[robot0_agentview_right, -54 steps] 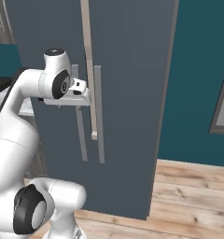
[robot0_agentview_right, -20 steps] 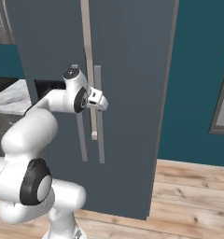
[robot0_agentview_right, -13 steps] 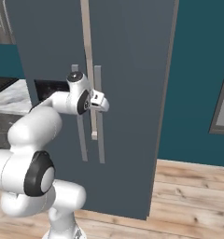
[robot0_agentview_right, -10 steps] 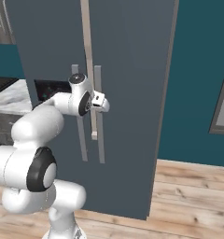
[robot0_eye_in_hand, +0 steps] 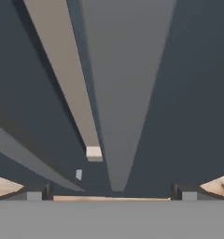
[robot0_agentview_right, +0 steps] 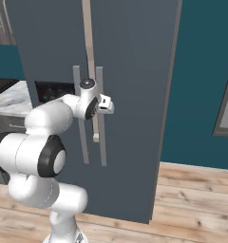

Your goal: Retrieve the sausage and cheese from the fridge and place them on the cutting board on the counter.

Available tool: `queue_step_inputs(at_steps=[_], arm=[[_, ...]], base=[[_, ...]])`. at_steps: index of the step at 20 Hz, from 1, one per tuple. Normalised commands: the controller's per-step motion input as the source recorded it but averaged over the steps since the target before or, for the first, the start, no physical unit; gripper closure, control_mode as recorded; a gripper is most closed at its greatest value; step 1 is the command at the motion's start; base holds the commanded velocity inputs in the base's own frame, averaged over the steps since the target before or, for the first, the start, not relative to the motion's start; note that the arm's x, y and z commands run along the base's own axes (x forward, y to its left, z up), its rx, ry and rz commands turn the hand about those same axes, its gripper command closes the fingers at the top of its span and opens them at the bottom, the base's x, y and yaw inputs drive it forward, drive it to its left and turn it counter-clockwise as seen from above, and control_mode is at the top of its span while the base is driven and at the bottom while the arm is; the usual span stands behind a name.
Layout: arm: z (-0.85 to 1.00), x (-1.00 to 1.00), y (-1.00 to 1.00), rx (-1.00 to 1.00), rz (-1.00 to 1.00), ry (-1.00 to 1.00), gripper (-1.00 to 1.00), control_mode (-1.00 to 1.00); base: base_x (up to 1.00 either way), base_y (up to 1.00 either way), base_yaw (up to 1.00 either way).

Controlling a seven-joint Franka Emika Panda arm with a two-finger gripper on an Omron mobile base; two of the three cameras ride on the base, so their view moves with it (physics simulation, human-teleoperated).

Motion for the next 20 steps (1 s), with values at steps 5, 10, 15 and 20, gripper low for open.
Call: queue_step_inputs(at_steps=[5, 10, 15, 20], arm=[[-0.15, 0.35, 0.0, 0.01, 0.03, 0.0, -1.0, -1.0], [-0.2, 0.33, 0.0, 0.0, 0.0, 0.0, -1.0, -1.0], [-0.21, 0.33, 0.0, 0.01, 0.0, -0.03, -1.0, -1.0], [-0.18, 0.41, 0.0, 0.04, 0.0, -0.06, -1.0, -1.0]], base=[[0.0, 0.0, 0.0], [0.0, 0.0, 0.0], [0.0, 0.0, 0.0], [0.0, 0.0, 0.0]])
